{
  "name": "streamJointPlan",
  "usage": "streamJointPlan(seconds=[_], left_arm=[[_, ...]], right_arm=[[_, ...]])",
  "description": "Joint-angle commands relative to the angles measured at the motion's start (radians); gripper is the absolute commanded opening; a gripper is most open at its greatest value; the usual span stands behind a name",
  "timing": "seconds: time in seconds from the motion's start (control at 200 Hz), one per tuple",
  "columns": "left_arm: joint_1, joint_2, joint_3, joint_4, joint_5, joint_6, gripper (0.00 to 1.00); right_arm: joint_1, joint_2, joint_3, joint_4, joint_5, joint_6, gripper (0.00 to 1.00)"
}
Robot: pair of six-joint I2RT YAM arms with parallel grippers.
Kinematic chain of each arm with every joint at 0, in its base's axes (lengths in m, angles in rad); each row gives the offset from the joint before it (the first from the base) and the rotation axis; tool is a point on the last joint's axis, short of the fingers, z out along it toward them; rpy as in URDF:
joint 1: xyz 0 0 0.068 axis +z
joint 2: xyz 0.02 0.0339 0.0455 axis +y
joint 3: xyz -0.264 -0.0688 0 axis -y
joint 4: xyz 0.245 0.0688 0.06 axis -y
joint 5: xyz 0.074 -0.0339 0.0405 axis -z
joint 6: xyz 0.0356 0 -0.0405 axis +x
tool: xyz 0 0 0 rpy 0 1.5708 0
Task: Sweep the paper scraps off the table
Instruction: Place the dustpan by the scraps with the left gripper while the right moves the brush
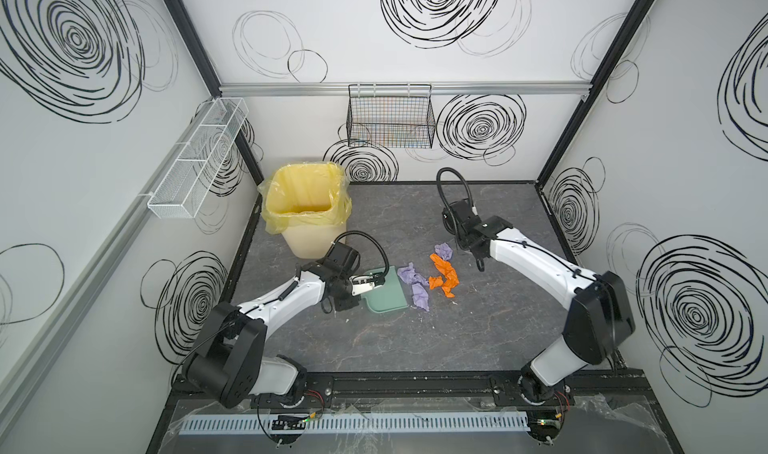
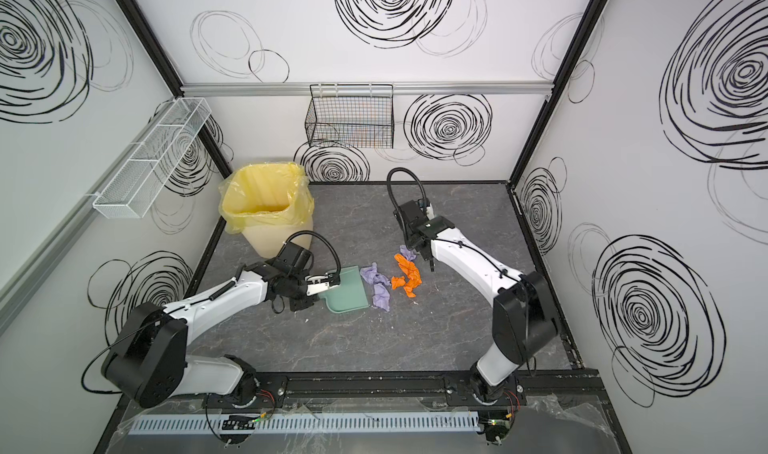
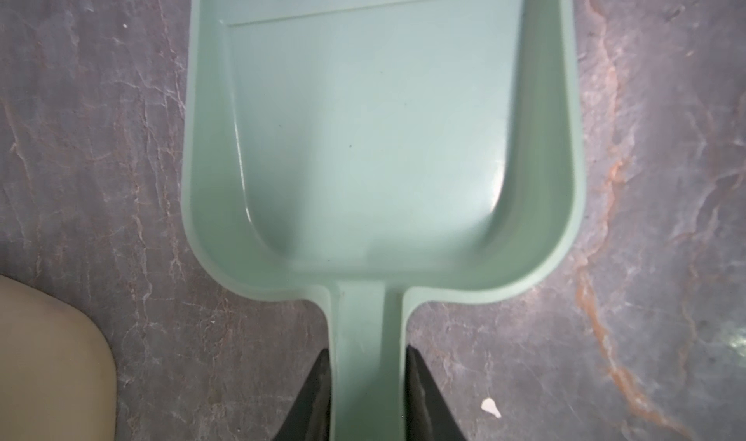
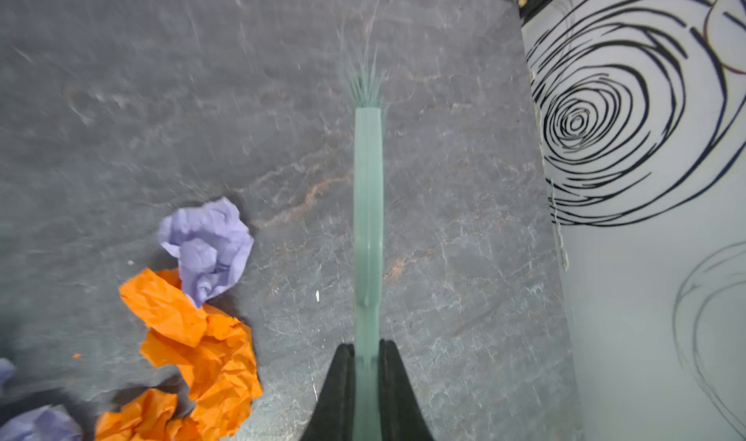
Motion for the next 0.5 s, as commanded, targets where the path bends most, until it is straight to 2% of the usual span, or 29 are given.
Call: streamJointPlan(seconds=[0.0, 0.28, 0.495], left_arm=[[-0.010, 0.025, 0.041, 0.016, -0.009, 0.010, 0.00], [-0.035, 0.065, 0.055, 0.038, -0.006, -0.011, 0.00], [-0.042, 0.092, 0.052, 0.059, -0.009, -0.021, 0.00]], right_arm=[[0.047, 0.081, 0.038, -0.175, 0.107, 0.065, 0.00], [0.149, 0.199, 0.089, -0.157, 0.023, 0.069, 0.00], [0.212, 0.223, 0.099, -0.148, -0.069, 0.052, 0.00]])
